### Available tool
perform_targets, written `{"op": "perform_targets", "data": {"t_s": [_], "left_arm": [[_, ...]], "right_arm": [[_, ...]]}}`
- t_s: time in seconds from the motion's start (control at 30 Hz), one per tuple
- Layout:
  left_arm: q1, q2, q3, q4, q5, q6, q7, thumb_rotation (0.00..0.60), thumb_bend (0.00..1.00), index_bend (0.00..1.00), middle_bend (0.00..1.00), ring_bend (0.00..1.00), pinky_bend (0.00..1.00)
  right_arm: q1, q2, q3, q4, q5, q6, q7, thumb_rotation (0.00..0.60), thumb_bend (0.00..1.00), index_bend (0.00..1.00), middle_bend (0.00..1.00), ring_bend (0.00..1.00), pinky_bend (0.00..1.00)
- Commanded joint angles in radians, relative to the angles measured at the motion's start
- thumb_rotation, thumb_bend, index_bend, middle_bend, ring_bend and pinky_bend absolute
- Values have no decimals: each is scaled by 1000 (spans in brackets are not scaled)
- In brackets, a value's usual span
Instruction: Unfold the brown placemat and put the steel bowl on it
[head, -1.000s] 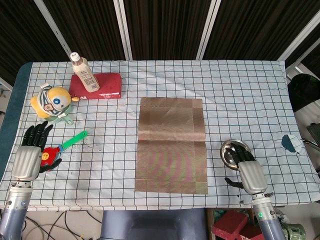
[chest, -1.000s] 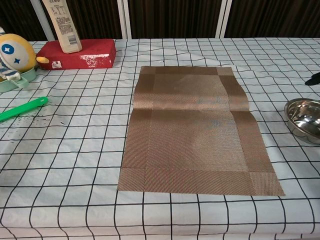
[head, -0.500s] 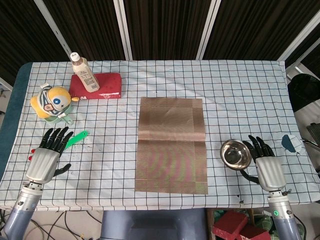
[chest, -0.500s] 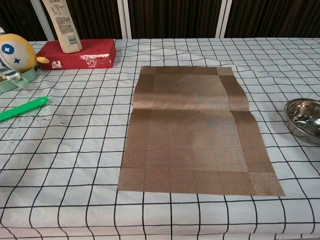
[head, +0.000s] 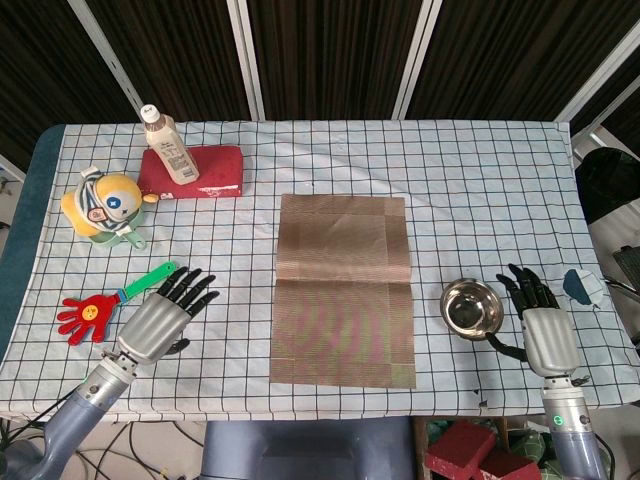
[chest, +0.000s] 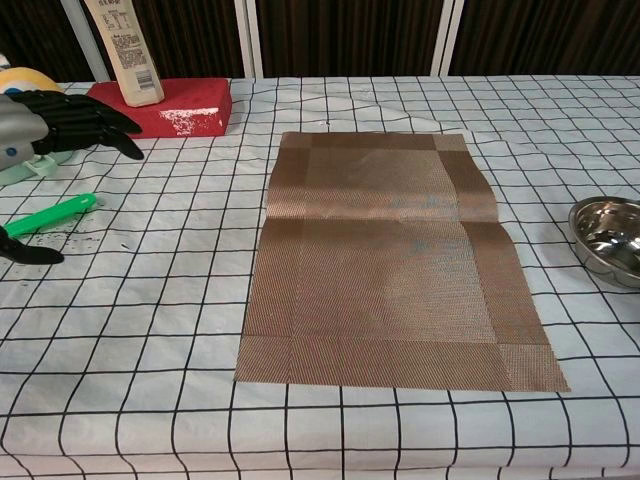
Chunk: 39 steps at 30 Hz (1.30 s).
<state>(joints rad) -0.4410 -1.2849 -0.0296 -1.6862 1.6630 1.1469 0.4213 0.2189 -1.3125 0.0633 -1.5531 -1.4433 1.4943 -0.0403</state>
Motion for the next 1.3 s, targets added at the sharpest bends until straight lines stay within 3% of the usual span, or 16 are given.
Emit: {"op": "perform_targets", "data": {"t_s": [0.03, 0.57, 1.0, 1.3], "left_arm": [[-35, -27, 5, 1, 6, -50, 20, 600, 73, 198, 89, 29, 97], [-178, -129, 31, 56, 26, -250, -37, 600, 74, 215, 97, 29, 97], [-232, -206, 42, 121, 27, -297, -62, 600, 74, 241, 101, 29, 97], [-245, -261, 48, 171, 28, -271, -106, 600, 74, 243, 101, 29, 97]], "right_arm": [[-2, -1, 7, 0, 8, -4, 8, 600, 119, 166, 51, 42, 161], [-11, -8, 36, 7, 17, -7, 19, 600, 119, 166, 51, 42, 161], [-16, -13, 56, 25, 26, -4, -2, 600, 123, 166, 51, 42, 161], [-19, -16, 65, 32, 32, -9, -18, 600, 127, 166, 51, 42, 161]]}}
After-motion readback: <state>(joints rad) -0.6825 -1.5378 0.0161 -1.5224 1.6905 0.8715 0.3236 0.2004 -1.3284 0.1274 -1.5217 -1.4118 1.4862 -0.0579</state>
